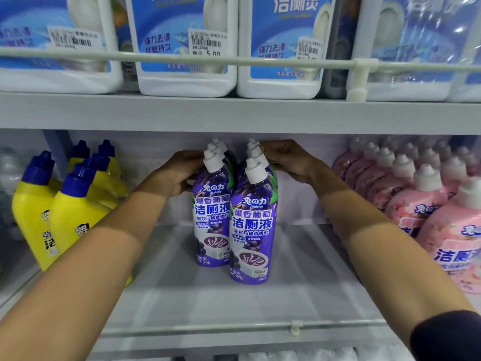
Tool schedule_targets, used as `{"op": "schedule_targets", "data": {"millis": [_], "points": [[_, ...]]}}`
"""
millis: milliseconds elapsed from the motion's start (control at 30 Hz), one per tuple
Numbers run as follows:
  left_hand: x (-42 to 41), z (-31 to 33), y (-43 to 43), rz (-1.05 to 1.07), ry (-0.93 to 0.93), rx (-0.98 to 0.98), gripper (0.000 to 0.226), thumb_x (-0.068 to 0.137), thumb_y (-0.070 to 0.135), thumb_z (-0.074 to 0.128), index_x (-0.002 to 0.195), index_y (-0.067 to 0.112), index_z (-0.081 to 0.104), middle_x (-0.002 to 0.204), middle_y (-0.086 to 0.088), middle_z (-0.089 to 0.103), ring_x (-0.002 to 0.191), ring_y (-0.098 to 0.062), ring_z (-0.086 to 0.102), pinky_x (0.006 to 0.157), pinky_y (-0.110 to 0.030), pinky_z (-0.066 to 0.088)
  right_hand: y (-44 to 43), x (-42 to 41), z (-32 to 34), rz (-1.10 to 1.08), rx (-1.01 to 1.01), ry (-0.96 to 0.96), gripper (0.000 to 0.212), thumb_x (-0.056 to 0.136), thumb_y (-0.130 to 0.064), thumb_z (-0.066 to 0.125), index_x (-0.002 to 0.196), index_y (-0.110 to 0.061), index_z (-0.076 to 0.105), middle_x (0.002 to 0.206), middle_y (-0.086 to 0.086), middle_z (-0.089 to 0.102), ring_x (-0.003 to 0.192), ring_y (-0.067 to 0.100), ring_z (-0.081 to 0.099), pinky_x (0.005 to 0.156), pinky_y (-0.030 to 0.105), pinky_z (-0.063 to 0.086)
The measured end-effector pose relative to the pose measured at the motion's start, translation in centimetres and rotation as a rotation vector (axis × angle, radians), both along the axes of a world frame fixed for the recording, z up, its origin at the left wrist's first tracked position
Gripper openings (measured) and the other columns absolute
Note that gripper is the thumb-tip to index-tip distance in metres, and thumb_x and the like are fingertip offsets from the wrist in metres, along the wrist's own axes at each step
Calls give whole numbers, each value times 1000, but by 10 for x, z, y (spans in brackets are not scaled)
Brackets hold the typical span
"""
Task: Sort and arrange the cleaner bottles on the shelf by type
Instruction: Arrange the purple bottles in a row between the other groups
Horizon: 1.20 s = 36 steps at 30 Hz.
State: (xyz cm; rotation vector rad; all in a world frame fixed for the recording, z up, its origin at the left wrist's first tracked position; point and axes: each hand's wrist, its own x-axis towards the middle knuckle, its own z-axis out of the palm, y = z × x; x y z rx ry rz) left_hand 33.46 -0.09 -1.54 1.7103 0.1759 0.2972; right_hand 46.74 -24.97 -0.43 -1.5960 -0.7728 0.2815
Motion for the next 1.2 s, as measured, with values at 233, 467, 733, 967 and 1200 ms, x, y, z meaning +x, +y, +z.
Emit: {"op": "schedule_targets", "data": {"millis": [233, 467, 733, 967, 1200], "points": [[5, -10, 0, -21, -42, -158, 41, 54, 47, 80, 90, 28, 83, 126, -29, 66, 109, -38, 62, 111, -65, 40, 14, -22, -14, -175, 128, 11, 28, 100, -13, 66, 122, 3, 71, 92, -3, 79, 84, 10, 73, 81, 26, 61], [-11, -9, -10, 110, 11, -144, 23, 79, 39, 80, 79, 16, 75, 69, -3, 74, 66, -25, 71, 65, -34, 59, 14, -38, -13, -190, 156, 175, 23, 99, -29, 69, 104, -8, 77, 100, 4, 79, 89, 16, 75, 88, 30, 61], [-13, -18, -9, 94, 92, -288, 67, 51, 55, 90, 102, 14, 74, 96, -15, 77, 78, -29, 69, 76, -41, 55, 21, -49, -17, -286, 206, 290, 42, 96, -34, 72, 116, 3, 73, 115, 19, 75, 101, 31, 72, 102, 46, 56], [-31, -18, -22, 201, -1, -211, 28, 95, 48, 65, 106, 23, 70, 97, -2, 75, 94, -26, 68, 77, -32, 51, 7, -69, -18, -291, 114, 321, 44, 104, -55, 47, 113, -18, 69, 116, -3, 74, 117, 20, 66, 115, 41, 45], [-60, -34, -68, 111, -28, -407, 39, 104, 52, 45, 110, 23, 71, 83, 2, 80, 69, -9, 76, 51, -17, 54, 18, -111, -55, -236, 291, 472, 56, 104, -64, 31, 119, -26, 70, 123, 13, 74, 114, 31, 70, 104, 44, 54]]}}
